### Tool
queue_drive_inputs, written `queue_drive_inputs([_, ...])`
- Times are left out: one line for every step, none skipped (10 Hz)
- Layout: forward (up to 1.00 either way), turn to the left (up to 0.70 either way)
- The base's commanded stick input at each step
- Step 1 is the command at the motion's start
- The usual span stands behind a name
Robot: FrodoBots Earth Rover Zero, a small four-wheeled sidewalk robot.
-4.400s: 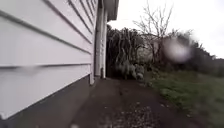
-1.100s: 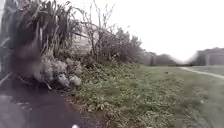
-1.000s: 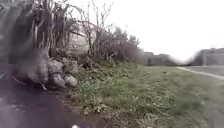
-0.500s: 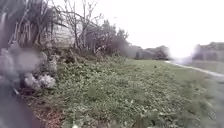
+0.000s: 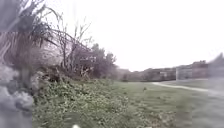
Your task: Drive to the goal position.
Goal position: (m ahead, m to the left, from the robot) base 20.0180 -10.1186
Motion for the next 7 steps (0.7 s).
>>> queue_drive_inputs([0.7,-0.35])
queue_drive_inputs([0.7,-0.35])
queue_drive_inputs([0.7,-0.35])
queue_drive_inputs([0.7,-0.35])
queue_drive_inputs([0.7,-0.35])
queue_drive_inputs([0.7,-0.35])
queue_drive_inputs([0.7,-0.35])
